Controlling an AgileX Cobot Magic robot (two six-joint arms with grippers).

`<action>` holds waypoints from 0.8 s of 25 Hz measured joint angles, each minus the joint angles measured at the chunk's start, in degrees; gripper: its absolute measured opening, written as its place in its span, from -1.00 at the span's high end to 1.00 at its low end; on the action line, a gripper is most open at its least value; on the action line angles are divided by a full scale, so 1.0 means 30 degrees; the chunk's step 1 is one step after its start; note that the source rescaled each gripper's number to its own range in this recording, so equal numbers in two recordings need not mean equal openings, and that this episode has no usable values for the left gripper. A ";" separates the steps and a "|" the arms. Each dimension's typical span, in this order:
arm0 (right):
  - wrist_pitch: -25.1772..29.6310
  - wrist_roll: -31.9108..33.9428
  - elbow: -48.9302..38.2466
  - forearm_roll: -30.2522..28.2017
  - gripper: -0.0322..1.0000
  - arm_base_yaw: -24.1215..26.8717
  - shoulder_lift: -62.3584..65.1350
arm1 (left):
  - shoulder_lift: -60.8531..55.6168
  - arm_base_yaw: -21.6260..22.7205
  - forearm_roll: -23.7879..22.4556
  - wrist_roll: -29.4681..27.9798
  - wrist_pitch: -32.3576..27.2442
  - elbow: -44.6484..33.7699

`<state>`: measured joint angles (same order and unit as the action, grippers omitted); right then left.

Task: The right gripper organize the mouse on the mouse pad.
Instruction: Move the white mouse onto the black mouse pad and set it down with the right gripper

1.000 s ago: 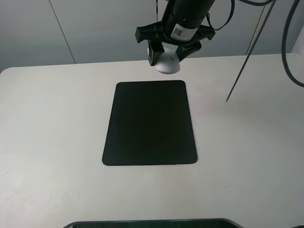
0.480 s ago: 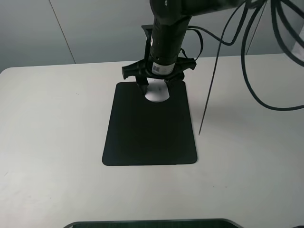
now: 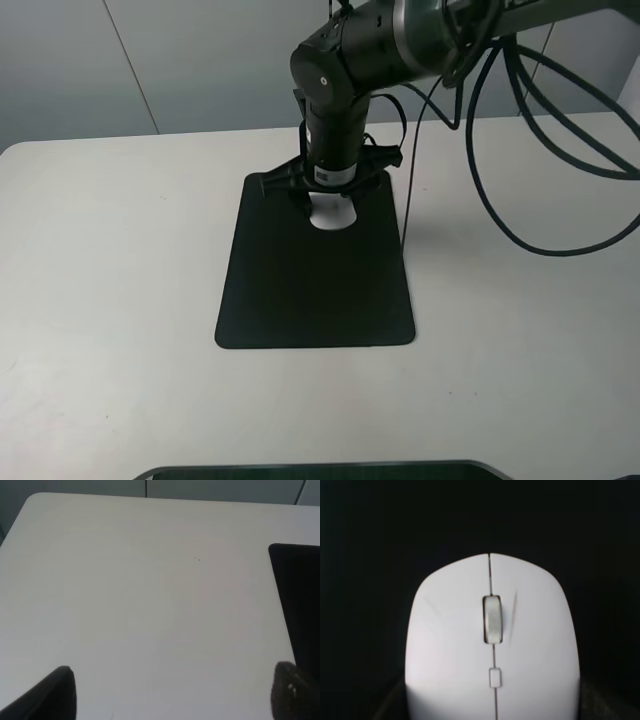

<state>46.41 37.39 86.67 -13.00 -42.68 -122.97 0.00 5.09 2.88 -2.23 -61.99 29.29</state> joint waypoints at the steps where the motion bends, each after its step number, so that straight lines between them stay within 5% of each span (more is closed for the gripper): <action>1: -0.0277 0.0297 0.0046 -0.0173 0.94 0.0000 -0.0188 | 0.0000 0.0000 0.0000 0.0000 0.0000 0.0000; 9: -0.1254 0.2046 0.0156 -0.1926 0.94 0.0000 -0.1147 | 0.0000 0.0000 0.0000 0.0000 0.0000 0.0000; 20: -0.1402 0.2261 0.0156 -0.1898 0.94 0.0000 -0.2139 | 0.0000 0.0000 0.0000 0.0000 0.0000 0.0000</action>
<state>42.20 44.17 87.14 -18.70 -42.68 -129.39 0.00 5.09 2.88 -2.23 -61.99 29.29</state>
